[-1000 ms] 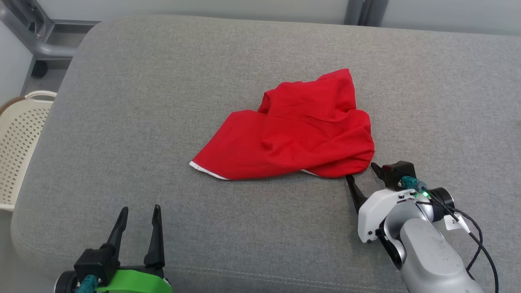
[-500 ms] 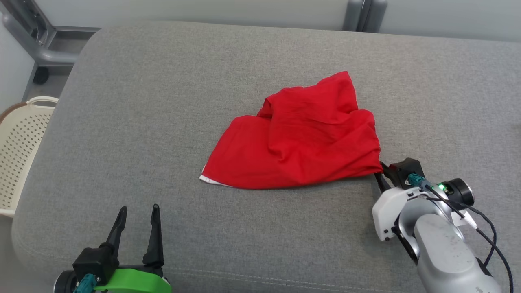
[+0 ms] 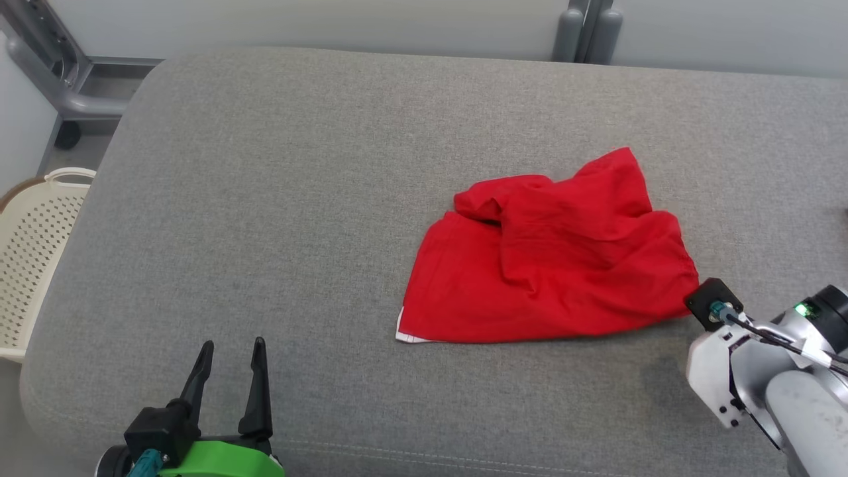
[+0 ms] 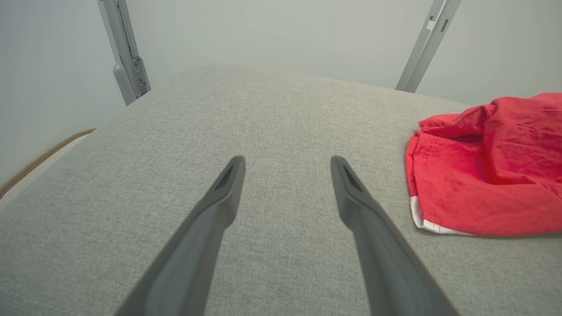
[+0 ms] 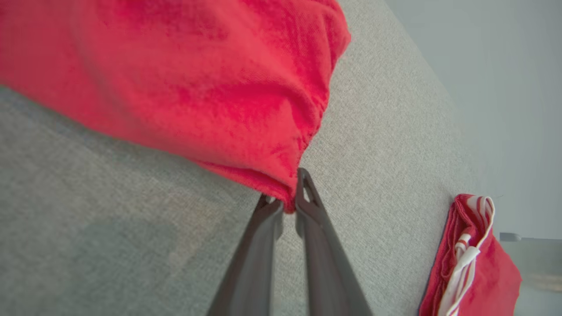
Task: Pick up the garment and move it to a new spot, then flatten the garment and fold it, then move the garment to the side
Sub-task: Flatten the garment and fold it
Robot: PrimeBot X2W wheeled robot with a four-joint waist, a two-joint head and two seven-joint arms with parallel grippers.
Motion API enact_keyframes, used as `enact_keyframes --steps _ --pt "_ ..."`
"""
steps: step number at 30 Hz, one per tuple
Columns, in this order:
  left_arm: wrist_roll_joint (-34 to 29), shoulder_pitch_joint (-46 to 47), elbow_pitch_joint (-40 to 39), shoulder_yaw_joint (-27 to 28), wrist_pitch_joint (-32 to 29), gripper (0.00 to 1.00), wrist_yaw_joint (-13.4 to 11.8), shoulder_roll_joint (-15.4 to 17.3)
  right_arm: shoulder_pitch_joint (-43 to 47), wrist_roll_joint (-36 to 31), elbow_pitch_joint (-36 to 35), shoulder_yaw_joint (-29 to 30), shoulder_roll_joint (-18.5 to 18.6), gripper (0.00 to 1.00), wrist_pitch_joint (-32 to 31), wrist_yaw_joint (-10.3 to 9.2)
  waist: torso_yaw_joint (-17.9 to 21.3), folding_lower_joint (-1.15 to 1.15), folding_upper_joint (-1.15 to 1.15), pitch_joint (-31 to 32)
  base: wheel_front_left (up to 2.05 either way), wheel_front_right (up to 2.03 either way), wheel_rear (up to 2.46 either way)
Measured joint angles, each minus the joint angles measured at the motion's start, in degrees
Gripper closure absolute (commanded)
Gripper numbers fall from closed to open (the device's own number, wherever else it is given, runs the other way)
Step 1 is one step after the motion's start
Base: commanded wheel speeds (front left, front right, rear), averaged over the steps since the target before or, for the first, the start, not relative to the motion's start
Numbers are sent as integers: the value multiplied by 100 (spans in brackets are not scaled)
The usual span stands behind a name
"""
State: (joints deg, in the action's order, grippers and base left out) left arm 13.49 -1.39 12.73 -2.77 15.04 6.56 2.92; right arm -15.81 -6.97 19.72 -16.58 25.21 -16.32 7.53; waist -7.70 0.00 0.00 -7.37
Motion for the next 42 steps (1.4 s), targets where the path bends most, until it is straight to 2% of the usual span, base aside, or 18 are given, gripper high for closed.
enact_keyframes --steps 1,2,7,11,17,18,19,21,23,27,33,42 --pt "7 0 7 -18 0 0 -1 0 107 105 -132 -46 99 53 -133 1 -10 0 0 -2 0 0 0" --pt "7 0 16 -31 0 0 -2 -1 224 260 -230 -20 144 0 -257 1 -20 0 0 -1 0 0 0" --pt "4 -4 63 -57 0 0 -10 -2 721 712 -619 225 243 0 -678 0 -45 0 0 68 0 0 0" --pt "-5 -50 91 -31 0 0 -11 -3 1096 879 -951 817 16 0 -698 0 -35 0 0 157 0 0 0" --pt "-10 -168 93 47 0 0 -51 -3 1390 1009 -1433 2001 -1147 0 275 0 51 0 0 299 0 0 0" --pt "-10 -169 93 68 0 0 -51 -3 1418 1046 -1458 2137 -1365 0 447 -1 68 0 0 322 0 0 0" --pt "-10 -169 93 68 0 0 -51 -3 1418 1046 -1458 2137 -1365 0 447 -1 68 0 0 322 0 0 0" --pt "-5 -180 97 104 0 0 -51 -4 1450 1225 -1468 2390 -1830 0 816 -2 106 0 0 368 0 0 0" --pt "33 -229 109 159 0 0 -57 -3 1449 1501 -1399 2626 -2112 0 1324 0 162 0 0 446 0 0 0" --pt "70 -288 163 197 0 0 -60 -4 1462 1725 -1218 2682 -2196 0 1790 -2 207 0 0 541 0 0 0" --pt "99 -354 219 268 0 0 -59 -3 1556 1954 -840 2425 -2232 0 2663 -2 282 0 0 734 0 0 0" --pt "51 -463 220 290 0 0 -53 -4 1539 2208 -241 2136 -2240 0 2999 -2 405 0 0 908 0 0 0"
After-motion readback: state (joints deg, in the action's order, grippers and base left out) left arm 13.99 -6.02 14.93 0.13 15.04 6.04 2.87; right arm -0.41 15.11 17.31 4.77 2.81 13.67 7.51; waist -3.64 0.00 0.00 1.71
